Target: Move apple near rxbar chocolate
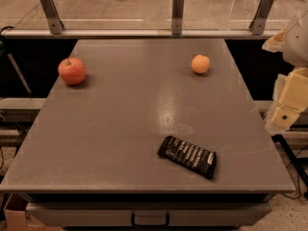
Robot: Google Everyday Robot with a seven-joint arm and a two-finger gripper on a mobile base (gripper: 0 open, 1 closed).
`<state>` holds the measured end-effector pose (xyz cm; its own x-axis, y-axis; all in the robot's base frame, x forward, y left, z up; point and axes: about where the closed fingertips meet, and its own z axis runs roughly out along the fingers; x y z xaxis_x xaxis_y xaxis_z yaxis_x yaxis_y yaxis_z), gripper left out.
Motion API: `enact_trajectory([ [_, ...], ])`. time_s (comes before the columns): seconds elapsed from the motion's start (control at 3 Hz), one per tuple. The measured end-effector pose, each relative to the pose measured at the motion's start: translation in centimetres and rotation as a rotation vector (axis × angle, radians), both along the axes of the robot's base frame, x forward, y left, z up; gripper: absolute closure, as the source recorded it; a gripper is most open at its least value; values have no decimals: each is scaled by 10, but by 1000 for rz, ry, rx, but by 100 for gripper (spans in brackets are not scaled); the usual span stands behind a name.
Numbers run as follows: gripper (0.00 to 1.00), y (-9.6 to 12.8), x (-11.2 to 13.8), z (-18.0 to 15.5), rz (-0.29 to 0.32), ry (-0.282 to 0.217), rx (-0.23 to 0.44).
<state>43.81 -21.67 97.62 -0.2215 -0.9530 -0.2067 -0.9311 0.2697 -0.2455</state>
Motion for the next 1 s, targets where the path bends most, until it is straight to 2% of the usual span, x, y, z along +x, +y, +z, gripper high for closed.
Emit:
enact_trajectory([
  [0.67,0,2,7,-2,-1,-6,26],
  [1.0,0,40,49,-26,82,-15,96],
])
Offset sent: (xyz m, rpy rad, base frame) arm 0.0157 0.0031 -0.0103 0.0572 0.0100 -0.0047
